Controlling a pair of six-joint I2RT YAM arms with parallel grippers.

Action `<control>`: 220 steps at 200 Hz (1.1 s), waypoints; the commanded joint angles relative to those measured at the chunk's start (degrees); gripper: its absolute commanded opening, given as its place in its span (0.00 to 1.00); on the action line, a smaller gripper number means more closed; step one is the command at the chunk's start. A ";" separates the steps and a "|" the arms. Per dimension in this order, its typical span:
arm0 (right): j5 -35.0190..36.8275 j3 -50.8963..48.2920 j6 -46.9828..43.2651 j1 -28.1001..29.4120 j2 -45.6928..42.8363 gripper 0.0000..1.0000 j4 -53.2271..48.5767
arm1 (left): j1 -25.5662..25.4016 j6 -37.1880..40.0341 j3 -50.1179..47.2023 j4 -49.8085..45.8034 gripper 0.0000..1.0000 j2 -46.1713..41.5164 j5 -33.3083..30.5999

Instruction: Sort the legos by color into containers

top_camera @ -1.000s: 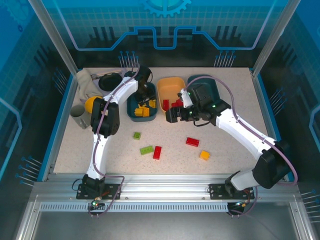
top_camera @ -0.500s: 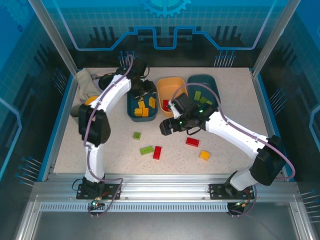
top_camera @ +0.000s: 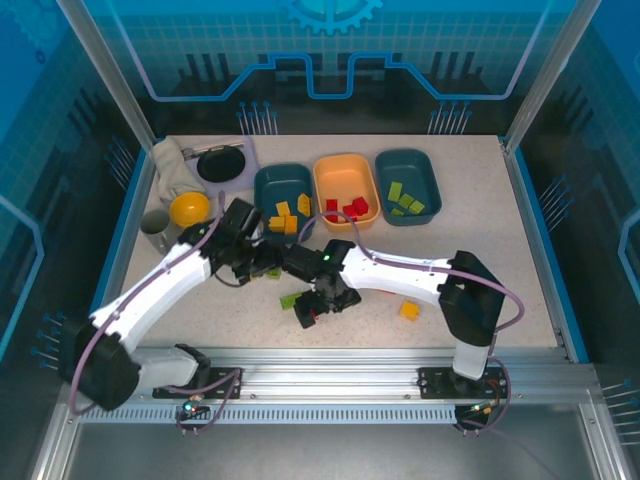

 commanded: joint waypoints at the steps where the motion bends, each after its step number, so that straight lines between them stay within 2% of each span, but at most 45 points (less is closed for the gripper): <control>1: -0.35 2.91 4.72 0.40 2.43 0.93 -0.26 | -0.50 -0.77 -4.88 -1.74 0.74 -8.26 2.27; 37: -0.19 4.51 7.45 0.49 4.91 0.90 1.78 | -0.48 -0.31 -7.19 -6.81 0.75 -16.26 1.16; 65: 3.10 7.99 7.90 0.88 6.29 0.86 2.44 | -0.49 -0.77 -7.42 -10.43 0.76 -19.67 -0.88; 110: 8.10 17.13 1.78 1.29 12.45 0.88 4.12 | -0.49 -2.78 -7.67 -14.03 0.76 -24.94 -5.33; 148: 8.02 27.16 -0.37 -0.49 20.80 0.90 4.80 | -0.46 -3.00 -4.55 -19.70 0.78 -27.83 -11.73; 171: 7.72 33.79 1.46 -1.56 26.22 0.89 3.21 | -0.42 -2.54 -3.80 -22.10 0.79 -29.81 -13.55; 220: 10.94 42.34 8.61 -2.58 34.58 0.79 0.29 | -0.41 -1.49 -2.93 -22.32 0.82 -29.23 -13.06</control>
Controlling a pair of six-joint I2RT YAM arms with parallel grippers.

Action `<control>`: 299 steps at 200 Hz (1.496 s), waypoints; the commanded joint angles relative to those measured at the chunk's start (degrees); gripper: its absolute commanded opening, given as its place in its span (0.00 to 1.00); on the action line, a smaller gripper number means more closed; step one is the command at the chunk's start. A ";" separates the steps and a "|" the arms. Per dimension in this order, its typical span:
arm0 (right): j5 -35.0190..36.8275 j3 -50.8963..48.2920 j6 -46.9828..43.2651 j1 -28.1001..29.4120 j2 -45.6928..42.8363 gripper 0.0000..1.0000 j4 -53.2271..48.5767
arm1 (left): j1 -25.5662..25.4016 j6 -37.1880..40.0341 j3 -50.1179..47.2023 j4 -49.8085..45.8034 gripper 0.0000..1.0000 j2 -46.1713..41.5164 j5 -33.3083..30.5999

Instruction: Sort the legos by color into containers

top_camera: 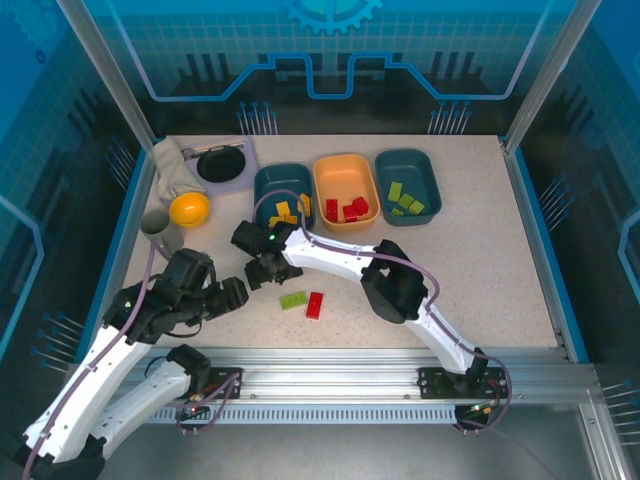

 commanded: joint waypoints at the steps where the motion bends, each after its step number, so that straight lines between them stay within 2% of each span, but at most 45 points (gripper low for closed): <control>1: 3.01 4.31 4.84 -0.70 3.54 0.79 -3.58 | -0.04 0.50 2.08 -1.77 0.82 0.63 -1.00; 46: 3.58 8.79 7.69 -1.35 7.70 0.62 -6.91 | 0.05 1.03 2.20 -0.68 0.82 1.59 -0.22; 99: 4.36 7.63 7.41 -1.44 7.00 0.33 -5.77 | 0.06 1.78 2.21 0.76 0.83 2.67 0.54; 152: 9.00 1.81 3.72 -2.12 -2.81 0.27 -4.48 | 0.05 3.29 0.16 7.47 0.82 5.62 7.13; 168: 10.17 -2.60 3.41 -3.58 -10.17 0.27 -4.23 | -0.03 4.01 0.28 11.81 0.82 8.21 10.26; 190: 12.06 -10.03 1.87 -8.20 -19.69 0.27 -3.72 | -0.25 4.46 1.54 18.53 0.82 14.00 14.66; 213: 10.36 -17.49 -1.79 -16.91 -28.58 0.27 -1.43 | -2.25 4.70 5.49 24.41 0.82 22.05 16.14; 229: 7.47 -20.40 -5.05 -23.93 -30.88 0.27 0.38 | -3.73 4.90 9.27 27.39 0.82 27.99 16.28; 257: 1.19 -19.27 -8.92 -35.38 -28.60 0.27 2.45 | -4.68 4.72 16.12 31.29 0.81 38.19 17.10; 299: -3.58 -8.92 -6.65 -46.37 -17.13 0.27 1.73 | -4.68 5.34 27.00 32.47 0.81 50.44 17.72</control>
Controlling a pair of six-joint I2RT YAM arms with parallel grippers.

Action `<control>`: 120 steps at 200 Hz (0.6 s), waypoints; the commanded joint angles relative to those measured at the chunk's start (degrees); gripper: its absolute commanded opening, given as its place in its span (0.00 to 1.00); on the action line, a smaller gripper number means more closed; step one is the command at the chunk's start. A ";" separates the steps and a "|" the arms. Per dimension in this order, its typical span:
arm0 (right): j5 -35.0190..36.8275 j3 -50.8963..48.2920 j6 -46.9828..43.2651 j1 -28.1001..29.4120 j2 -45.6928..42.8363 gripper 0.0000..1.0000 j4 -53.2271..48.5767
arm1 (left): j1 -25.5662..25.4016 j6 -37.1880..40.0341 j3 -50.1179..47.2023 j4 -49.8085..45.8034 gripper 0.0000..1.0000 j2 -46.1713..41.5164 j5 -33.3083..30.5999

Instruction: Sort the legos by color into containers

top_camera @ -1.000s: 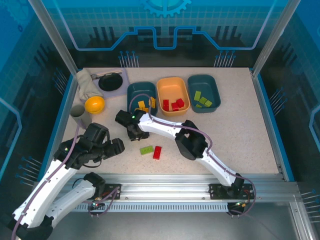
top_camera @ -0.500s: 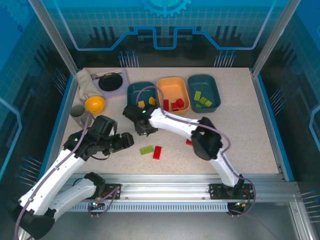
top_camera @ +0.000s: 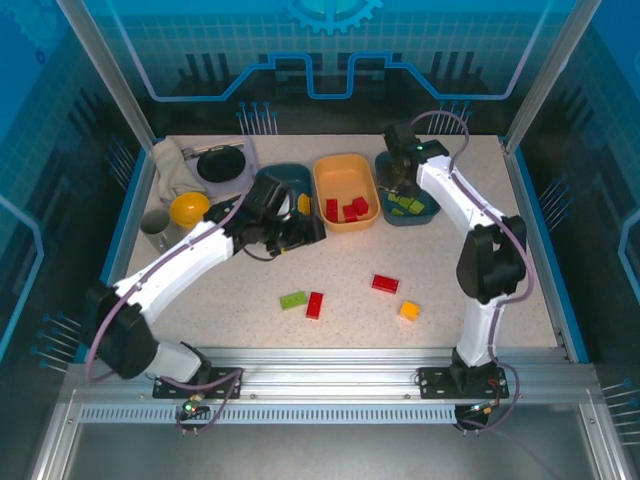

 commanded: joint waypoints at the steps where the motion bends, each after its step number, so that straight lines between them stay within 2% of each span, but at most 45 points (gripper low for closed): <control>1: -5.03 5.81 0.50 -4.10 6.35 0.27 -0.20 | -0.27 1.60 5.48 1.95 0.81 4.88 1.67; 32: -3.51 14.59 6.00 -7.68 15.38 0.26 -2.30 | -0.28 1.09 10.21 2.58 0.81 9.80 1.59; 81: -0.10 26.95 12.24 -9.84 26.04 0.28 -7.20 | -0.28 1.16 12.96 2.39 0.81 12.81 1.40; 120: -1.24 28.74 16.16 -10.51 29.57 0.31 -8.49 | -0.22 1.07 12.88 2.00 0.81 13.40 1.46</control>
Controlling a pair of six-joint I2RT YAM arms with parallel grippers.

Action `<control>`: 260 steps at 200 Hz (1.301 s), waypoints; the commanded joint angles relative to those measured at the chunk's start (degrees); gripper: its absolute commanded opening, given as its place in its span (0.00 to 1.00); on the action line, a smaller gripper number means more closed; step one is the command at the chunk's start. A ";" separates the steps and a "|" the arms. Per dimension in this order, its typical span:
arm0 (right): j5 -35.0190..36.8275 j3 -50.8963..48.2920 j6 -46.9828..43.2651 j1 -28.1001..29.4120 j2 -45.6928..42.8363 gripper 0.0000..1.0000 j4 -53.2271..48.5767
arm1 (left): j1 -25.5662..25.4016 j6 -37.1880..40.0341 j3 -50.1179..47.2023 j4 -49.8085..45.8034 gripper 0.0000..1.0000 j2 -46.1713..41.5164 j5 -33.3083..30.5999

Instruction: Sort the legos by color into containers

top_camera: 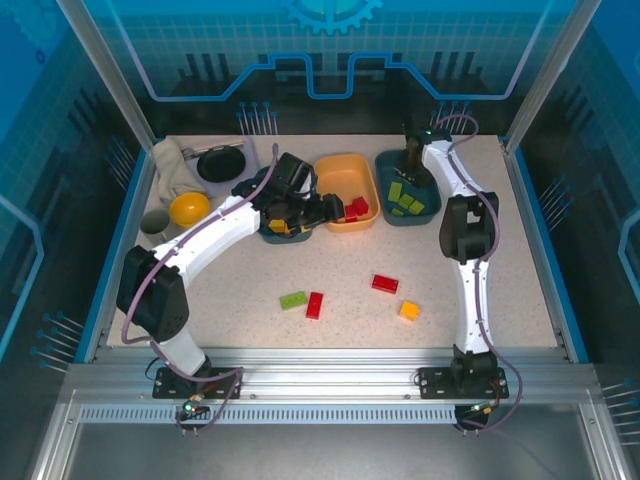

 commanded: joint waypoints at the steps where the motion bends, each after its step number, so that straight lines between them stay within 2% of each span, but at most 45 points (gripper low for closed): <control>1: -0.07 1.96 4.29 -1.05 2.42 0.31 -3.62 | -0.25 0.90 1.60 -0.34 0.81 0.85 1.21; 31: -1.03 2.42 5.17 -0.96 3.52 0.37 -3.93 | -0.33 1.16 1.44 -0.85 0.81 0.78 1.39; 79: -0.47 6.59 2.26 0.27 1.64 0.61 -4.72 | -0.54 1.51 1.04 -1.45 0.81 0.35 1.53; 106: 1.85 7.84 1.25 1.66 -2.48 0.64 -6.41 | -1.28 1.60 1.73 -1.80 0.81 0.65 2.21; 127: 5.12 4.83 -1.16 3.96 -9.30 0.63 -5.85 | -3.06 1.28 4.05 -3.20 0.81 2.40 3.49; 149: 7.30 -6.05 -3.42 7.09 -19.65 0.63 -2.06 | -4.66 -1.08 7.26 -6.91 0.81 6.82 6.07; 181: 7.63 -30.29 -3.95 11.50 -38.62 0.63 4.12 | -7.48 -7.35 8.94 -9.34 0.79 11.16 9.54; 206: 8.65 -46.54 -4.57 15.49 -53.89 0.63 5.25 | -10.19 -13.68 11.72 -12.40 0.79 14.95 12.09; 236: 9.23 -59.76 -6.70 21.62 -72.07 0.66 4.08 | -14.07 -22.23 15.13 -13.15 0.78 19.39 15.16; 260: 7.76 -65.07 -7.30 25.60 -80.89 0.67 -0.40 | -16.84 -29.34 18.11 -14.76 0.78 22.79 16.83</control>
